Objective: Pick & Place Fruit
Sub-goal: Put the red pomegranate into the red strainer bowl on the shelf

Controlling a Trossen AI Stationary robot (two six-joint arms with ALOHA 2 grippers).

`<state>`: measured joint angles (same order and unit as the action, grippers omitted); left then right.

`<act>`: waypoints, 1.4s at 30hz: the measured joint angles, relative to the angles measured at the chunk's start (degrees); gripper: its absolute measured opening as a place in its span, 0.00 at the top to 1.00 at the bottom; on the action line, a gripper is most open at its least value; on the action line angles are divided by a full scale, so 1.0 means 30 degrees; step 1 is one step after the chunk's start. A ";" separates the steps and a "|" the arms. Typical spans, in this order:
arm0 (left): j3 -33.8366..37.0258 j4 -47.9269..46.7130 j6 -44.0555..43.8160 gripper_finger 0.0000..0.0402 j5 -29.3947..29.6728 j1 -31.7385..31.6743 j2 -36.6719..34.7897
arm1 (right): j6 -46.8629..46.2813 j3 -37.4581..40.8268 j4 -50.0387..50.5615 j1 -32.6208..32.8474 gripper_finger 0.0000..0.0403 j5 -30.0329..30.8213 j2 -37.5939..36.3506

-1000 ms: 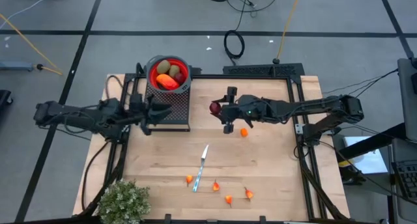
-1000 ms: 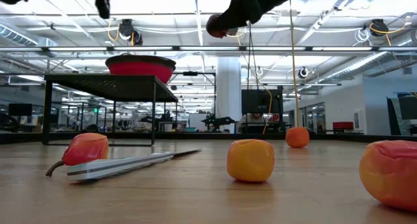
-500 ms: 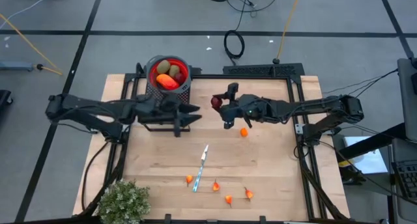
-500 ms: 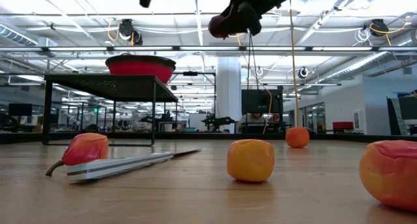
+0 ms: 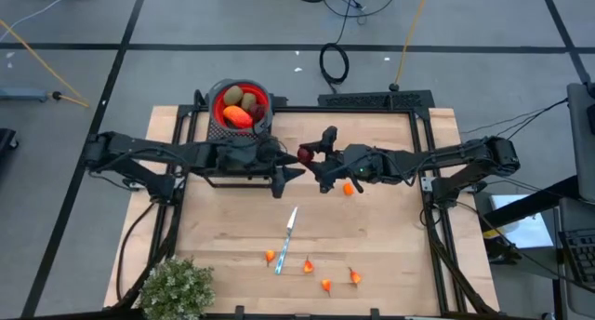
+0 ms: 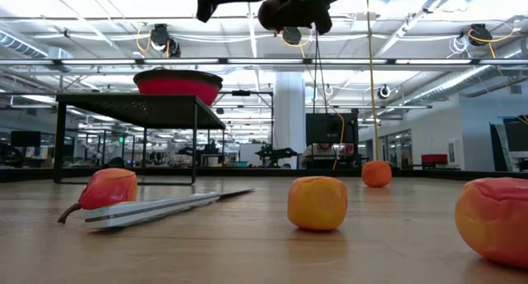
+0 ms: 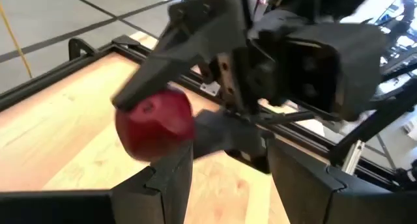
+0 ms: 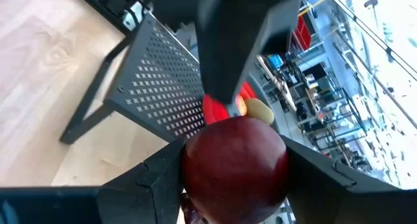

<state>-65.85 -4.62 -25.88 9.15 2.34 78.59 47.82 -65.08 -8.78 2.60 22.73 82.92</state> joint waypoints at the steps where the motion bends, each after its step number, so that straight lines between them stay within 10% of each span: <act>1: -0.0020 -0.0033 -0.0001 0.51 -0.0004 -0.0070 0.0071 | 0.0005 0.0000 0.0005 0.0088 0.48 0.0008 0.0004; 42: 0.0002 -0.0621 0.0077 0.43 0.0984 -0.0267 0.0050 | -0.0242 0.0007 0.0015 0.0499 0.48 -0.0038 -0.0010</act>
<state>-65.84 -6.48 -25.65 12.10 1.54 78.74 47.09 -65.06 -8.73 4.10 22.62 82.89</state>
